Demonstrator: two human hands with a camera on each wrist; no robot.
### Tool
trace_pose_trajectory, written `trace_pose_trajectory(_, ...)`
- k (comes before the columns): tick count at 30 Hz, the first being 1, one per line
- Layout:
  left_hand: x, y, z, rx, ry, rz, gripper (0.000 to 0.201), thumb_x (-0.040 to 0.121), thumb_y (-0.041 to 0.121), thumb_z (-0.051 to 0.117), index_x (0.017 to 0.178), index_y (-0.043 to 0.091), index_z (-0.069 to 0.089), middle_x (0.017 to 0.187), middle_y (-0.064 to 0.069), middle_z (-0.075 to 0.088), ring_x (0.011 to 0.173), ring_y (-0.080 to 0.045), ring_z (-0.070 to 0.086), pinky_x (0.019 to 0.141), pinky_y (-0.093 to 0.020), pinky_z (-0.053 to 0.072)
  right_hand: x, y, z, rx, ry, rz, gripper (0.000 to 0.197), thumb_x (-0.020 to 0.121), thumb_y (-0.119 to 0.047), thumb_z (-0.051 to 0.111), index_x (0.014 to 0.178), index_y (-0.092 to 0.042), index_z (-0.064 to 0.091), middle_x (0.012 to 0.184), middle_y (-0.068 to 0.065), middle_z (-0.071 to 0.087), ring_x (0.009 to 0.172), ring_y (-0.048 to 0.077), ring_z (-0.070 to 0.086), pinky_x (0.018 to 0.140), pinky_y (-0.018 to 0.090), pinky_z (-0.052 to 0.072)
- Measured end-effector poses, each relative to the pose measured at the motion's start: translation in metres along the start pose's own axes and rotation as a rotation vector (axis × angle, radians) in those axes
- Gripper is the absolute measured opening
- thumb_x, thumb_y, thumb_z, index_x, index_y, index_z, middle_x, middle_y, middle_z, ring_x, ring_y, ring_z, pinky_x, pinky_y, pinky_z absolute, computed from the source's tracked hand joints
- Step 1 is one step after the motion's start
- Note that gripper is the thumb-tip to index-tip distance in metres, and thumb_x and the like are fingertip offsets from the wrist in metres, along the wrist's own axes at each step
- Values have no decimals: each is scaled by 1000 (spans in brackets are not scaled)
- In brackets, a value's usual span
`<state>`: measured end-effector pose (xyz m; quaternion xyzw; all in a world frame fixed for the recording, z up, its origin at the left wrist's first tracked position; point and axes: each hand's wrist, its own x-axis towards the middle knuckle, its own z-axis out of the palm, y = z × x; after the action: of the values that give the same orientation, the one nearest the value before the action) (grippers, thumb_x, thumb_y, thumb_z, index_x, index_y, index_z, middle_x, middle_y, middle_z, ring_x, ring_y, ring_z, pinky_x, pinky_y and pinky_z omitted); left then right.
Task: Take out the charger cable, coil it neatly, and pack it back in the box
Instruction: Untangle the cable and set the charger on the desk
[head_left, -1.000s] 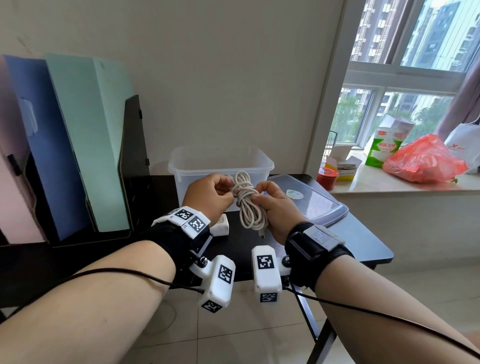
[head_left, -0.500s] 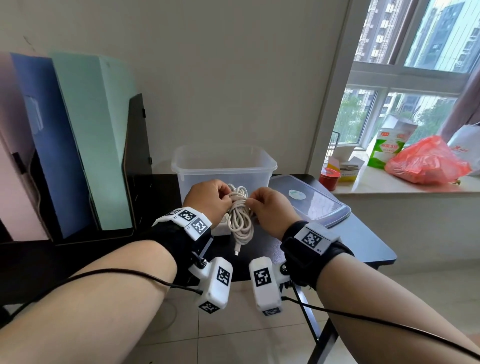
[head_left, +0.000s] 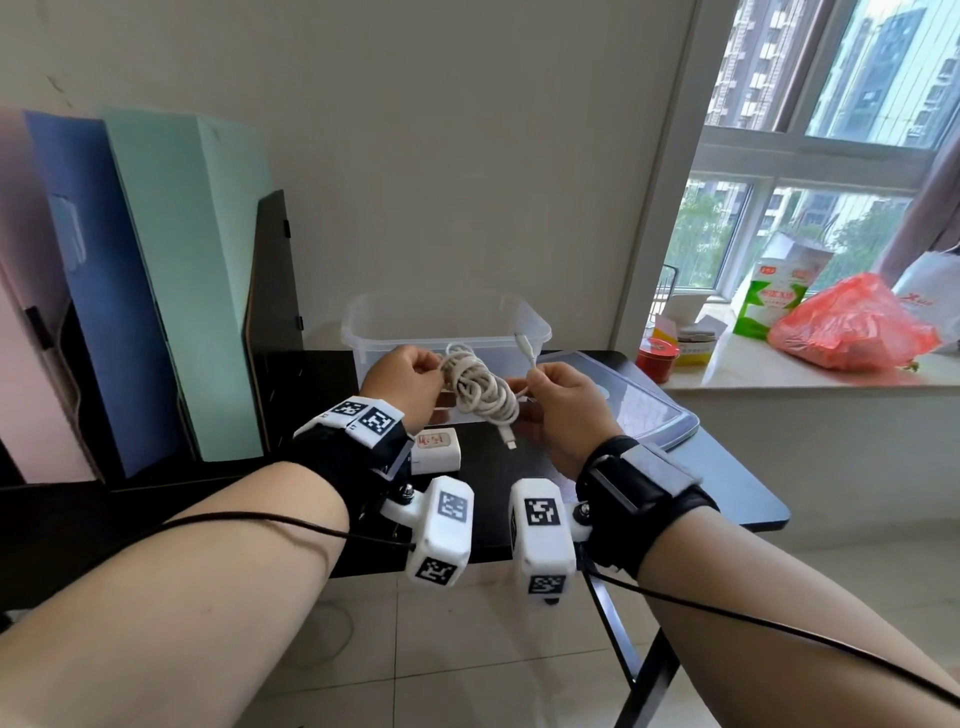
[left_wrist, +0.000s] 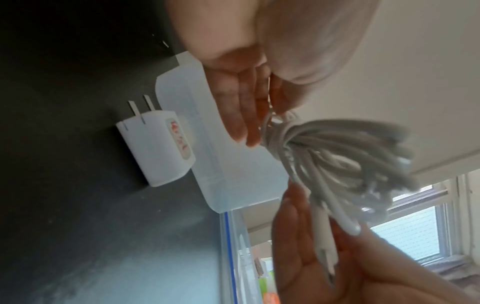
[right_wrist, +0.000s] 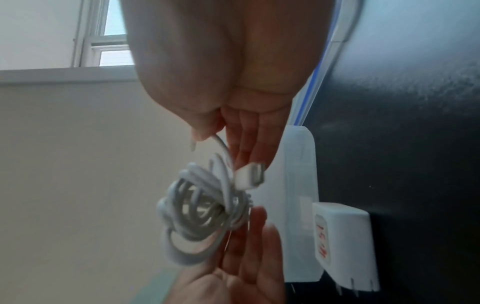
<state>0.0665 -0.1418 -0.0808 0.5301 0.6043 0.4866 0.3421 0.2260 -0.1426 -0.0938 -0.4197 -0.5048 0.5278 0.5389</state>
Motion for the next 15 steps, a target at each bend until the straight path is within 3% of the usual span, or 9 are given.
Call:
trace_pose_trajectory(2,-9,8,3,-107,-122,-75,33,92,40,49,104,10,54,100,-8,66,75,-18,63,50,-25,54,-1,-1,3,75,8,0,23,98,-10,38,77,-9,45,83,10,66,63,22,65,53,31,55)
trace_pose_trajectory(4,-14,13,7,-319,-327,-213,61,82,60,50,121,13,50,107,-10,66,86,-28,65,61,-36,58,-1,-1,5,74,4,-26,22,98,-9,38,77,-10,44,81,9,65,60,19,65,53,30,55)
trace_pose_trajectory(5,-17,14,10,-351,-405,-237,65,78,61,55,125,17,48,109,-11,66,87,-31,66,67,-42,58,-1,0,6,57,1,-45,21,98,-8,38,77,-10,43,81,9,65,60,19,65,54,30,55)
trace_pose_trajectory(7,-19,12,13,-331,-433,-236,64,79,37,69,131,21,37,107,-12,64,79,-30,65,72,-46,57,-2,0,5,32,-5,-73,21,97,-6,39,77,-11,43,81,8,64,64,20,63,58,30,55)
trace_pose_trajectory(9,-18,12,16,-295,-400,-202,78,80,4,65,140,27,21,108,-15,61,76,-27,63,71,-45,56,-3,-1,2,49,4,-78,21,97,-5,37,77,-11,43,83,9,65,67,22,62,62,30,55)
trace_pose_trajectory(10,-17,11,15,-263,-406,-174,91,78,-3,62,144,34,10,111,-18,59,79,-28,63,71,-45,57,-3,-2,0,72,30,-78,21,98,-6,36,78,-10,43,83,10,65,67,22,62,63,30,55)
trace_pose_trajectory(11,-17,11,13,-186,-425,-115,103,76,-5,62,145,38,-2,115,-21,58,84,-30,63,74,-47,57,-2,-3,-4,94,72,-76,21,98,-7,35,79,-10,43,82,11,64,65,21,62,63,30,55)
trace_pose_trajectory(13,-14,13,5,143,-481,79,112,73,1,65,146,34,-13,119,-18,59,94,-33,64,87,-45,54,0,-7,-14,157,175,-61,22,99,-10,34,81,-8,46,79,11,63,61,18,62,60,28,55)
trace_pose_trajectory(15,-17,17,0,466,-520,245,101,76,0,61,149,26,-3,115,-5,59,94,-27,62,87,-29,50,2,-13,-24,236,265,-53,24,99,-9,34,80,-7,48,77,12,61,62,20,60,61,30,54)
